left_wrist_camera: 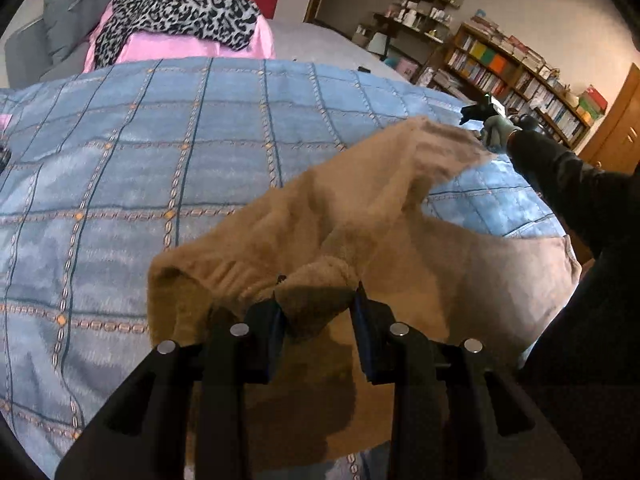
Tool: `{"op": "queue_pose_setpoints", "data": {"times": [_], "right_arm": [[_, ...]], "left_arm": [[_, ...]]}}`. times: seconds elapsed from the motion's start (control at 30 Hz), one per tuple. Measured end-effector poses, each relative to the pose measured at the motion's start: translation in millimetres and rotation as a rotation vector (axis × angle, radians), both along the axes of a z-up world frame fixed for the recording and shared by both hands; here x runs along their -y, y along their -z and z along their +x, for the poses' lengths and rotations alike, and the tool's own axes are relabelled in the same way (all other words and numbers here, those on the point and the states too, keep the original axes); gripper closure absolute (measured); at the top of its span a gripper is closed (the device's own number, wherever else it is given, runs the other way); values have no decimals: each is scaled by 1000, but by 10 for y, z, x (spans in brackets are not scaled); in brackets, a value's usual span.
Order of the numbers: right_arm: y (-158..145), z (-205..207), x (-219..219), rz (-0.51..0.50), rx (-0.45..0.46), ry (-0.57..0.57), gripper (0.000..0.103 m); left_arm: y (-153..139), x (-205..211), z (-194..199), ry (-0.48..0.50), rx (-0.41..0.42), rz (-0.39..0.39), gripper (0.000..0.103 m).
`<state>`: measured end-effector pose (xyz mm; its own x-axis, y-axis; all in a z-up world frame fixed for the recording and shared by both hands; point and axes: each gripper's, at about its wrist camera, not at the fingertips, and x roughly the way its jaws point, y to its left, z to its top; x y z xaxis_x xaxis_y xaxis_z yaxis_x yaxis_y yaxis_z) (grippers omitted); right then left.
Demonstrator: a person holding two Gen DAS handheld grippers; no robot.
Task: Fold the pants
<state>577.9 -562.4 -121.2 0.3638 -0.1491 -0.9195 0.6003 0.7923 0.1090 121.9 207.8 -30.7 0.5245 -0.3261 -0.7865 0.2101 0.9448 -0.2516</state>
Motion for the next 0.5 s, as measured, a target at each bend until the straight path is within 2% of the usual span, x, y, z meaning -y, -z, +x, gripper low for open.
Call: {"op": "queue_pose_setpoints", "data": {"times": [0.07, 0.1, 0.13, 0.2, 0.3, 0.4, 0.5], "right_arm": [[54, 19, 12, -4, -9, 9, 27], [73, 21, 13, -11, -16, 11, 32], [98, 9, -1, -31, -27, 14, 45], [107, -41, -7, -57, -29, 18, 63], [56, -159, 54, -26, 21, 17, 91], [-82, -276, 78, -35, 61, 13, 98], [-251, -396, 105, -44, 96, 15, 98]], "left_arm": [[30, -43, -20, -15, -6, -2, 72], [35, -54, -17, -18, -4, -3, 72], [35, -65, -27, -21, -2, -2, 72], [20, -84, -38, -21, 6, 2, 72], [-8, -116, -29, -28, 18, 10, 72], [-22, -192, -24, -50, 24, 12, 72], [-80, -286, -35, -71, 46, 12, 72]]}}
